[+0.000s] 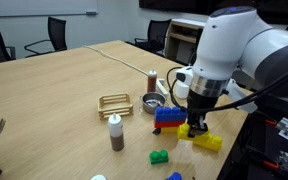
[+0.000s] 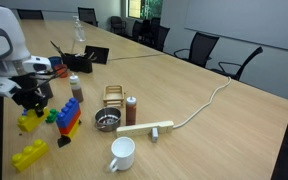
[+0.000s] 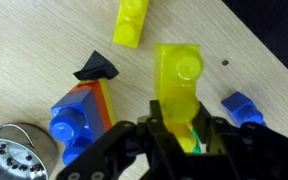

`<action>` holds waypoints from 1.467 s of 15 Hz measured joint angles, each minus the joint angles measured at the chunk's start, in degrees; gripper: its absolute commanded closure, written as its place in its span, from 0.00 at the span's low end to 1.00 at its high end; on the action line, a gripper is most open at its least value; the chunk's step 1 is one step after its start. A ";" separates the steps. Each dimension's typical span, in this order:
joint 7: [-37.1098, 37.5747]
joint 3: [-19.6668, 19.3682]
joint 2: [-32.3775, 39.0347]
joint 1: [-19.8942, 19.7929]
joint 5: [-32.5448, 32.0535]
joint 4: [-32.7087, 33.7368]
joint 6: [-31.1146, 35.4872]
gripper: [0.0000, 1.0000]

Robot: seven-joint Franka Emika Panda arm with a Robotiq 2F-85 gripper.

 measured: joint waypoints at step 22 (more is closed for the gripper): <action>-1.21 -2.06 -8.43 -2.20 2.84 -13.03 4.61 0.90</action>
